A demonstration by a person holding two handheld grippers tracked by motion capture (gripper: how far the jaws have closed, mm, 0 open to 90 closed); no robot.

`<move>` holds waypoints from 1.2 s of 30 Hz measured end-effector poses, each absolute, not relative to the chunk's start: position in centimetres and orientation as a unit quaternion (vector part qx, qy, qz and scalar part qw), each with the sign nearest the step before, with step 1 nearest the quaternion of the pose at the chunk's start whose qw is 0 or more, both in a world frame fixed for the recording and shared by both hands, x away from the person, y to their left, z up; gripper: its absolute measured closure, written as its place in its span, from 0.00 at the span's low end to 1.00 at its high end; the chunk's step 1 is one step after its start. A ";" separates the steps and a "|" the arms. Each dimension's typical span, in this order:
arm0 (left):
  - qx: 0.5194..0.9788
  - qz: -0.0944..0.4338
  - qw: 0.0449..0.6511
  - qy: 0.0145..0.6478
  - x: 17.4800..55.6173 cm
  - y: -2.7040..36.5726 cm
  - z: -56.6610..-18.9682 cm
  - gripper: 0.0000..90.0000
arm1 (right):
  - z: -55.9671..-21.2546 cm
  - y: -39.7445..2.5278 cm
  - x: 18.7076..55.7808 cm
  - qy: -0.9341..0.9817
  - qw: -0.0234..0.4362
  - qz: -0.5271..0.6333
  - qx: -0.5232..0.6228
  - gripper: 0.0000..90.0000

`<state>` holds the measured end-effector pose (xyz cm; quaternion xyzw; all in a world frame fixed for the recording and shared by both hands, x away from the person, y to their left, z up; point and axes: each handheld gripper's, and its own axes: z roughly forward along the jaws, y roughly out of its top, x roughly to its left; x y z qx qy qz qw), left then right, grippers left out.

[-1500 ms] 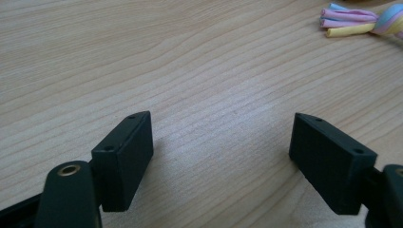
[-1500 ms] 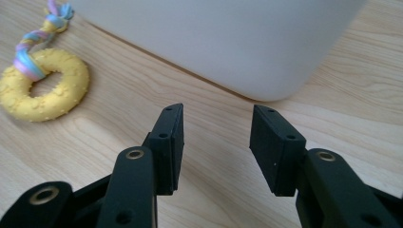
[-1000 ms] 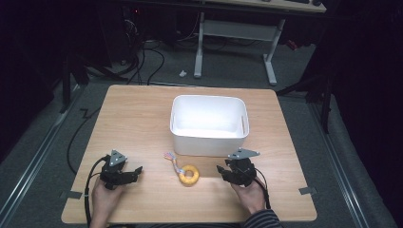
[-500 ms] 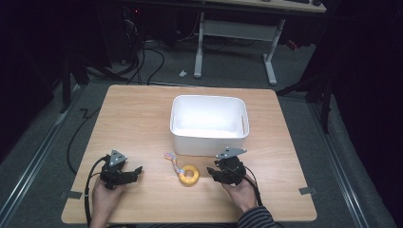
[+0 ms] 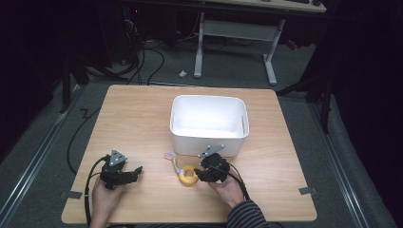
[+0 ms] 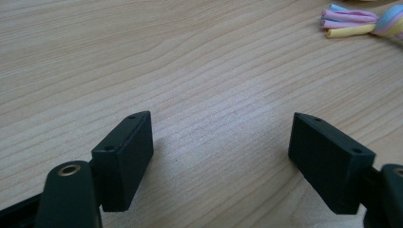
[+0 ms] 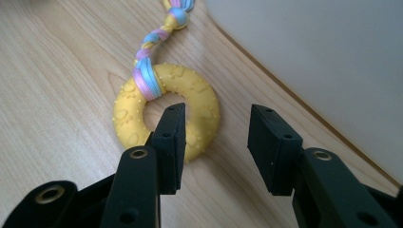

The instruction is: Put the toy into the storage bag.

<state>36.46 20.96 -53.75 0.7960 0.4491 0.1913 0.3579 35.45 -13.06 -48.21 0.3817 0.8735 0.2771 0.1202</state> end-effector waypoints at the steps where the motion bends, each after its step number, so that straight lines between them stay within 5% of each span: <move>1: 0.796 0.191 0.358 0.449 36.5 21.0 -53.7 0.26 | -48.3 -12.7 35.7 0.876 0.118 0.274 0.379 0.64; 36: 0.796 0.191 0.358 0.449 36.5 21.0 -53.7 0.26 | -50.2 -9.6 37.3 0.900 0.104 0.201 0.373 0.72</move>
